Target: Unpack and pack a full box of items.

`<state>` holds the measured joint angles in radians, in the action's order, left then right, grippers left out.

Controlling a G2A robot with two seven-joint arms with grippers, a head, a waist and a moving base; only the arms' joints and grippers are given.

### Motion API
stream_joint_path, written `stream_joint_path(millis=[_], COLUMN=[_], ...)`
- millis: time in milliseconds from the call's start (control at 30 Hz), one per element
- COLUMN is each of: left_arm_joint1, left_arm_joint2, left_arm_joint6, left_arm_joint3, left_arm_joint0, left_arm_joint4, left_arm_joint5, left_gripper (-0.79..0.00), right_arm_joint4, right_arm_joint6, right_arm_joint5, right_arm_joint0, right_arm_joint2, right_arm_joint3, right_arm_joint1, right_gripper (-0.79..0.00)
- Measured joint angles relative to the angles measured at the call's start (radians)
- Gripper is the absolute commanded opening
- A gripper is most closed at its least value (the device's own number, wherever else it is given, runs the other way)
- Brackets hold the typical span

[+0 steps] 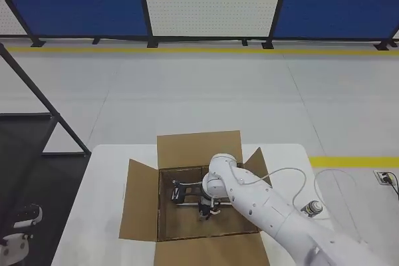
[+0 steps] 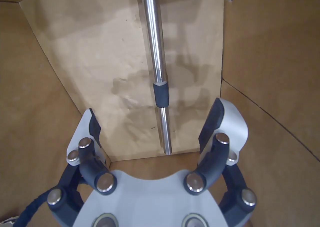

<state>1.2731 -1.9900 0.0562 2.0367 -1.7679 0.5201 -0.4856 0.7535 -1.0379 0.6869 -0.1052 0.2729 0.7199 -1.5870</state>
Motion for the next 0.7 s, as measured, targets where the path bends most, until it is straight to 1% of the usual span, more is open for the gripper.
stream_joint_path(millis=[133, 200, 267, 400, 433, 467, 500, 600, 667, 700], left_arm_joint1=[0.0, 0.0, 0.0, 0.0, 0.0, 0.0, 0.0, 0.0, 0.0, 0.0], left_arm_joint2=[0.0, 0.0, 0.0, 0.0, 0.0, 0.0, 0.0, 0.0, 0.0, 0.0], left_arm_joint6=[0.0, 0.0, 0.0, 0.0, 0.0, 0.0, 0.0, 0.0, 0.0, 0.0], left_arm_joint3=[0.0, 0.0, 0.0, 0.0, 0.0, 0.0, 0.0, 0.0, 0.0, 0.0], left_arm_joint0=[0.0, 0.0, 0.0, 0.0, 0.0, 0.0, 0.0, 0.0, 0.0, 0.0], left_arm_joint4=[0.0, 0.0, 0.0, 0.0, 0.0, 0.0, 0.0, 0.0, 0.0, 0.0], left_arm_joint5=[0.0, 0.0, 0.0, 0.0, 0.0, 0.0, 0.0, 0.0, 0.0, 0.0], left_gripper=[0.0, 0.0, 0.0, 0.0, 0.0, 0.0, 0.0, 0.0, 0.0, 0.0], right_arm_joint4=[0.001, 0.022, 0.062, 0.071, 0.073, 0.076, 0.079, 0.085, 0.086, 0.086], right_arm_joint6=[0.001, 0.019, 0.023, 0.022, 0.027, 0.03, 0.033, 0.042, 0.047, 0.051], right_arm_joint5=[0.0, 0.002, -0.017, -0.01, -0.008, -0.009, -0.011, -0.015, -0.015, -0.014], right_arm_joint0=[-0.001, -0.012, -0.024, -0.033, -0.034, -0.034, -0.034, -0.035, -0.034, -0.034], right_arm_joint2=[0.0, -0.007, -0.017, -0.017, -0.015, -0.014, -0.013, -0.009, -0.006, -0.004], right_arm_joint3=[0.001, 0.019, 0.031, 0.016, 0.008, 0.002, -0.003, -0.02, -0.034, -0.04], right_arm_joint1=[0.0, 0.0, -0.002, -0.01, -0.012, -0.014, -0.016, -0.024, -0.029, -0.031], right_gripper=[0.0, 0.0, 0.0, 0.0, -0.046, -0.151, -0.191, -0.2, -0.28, -0.379])
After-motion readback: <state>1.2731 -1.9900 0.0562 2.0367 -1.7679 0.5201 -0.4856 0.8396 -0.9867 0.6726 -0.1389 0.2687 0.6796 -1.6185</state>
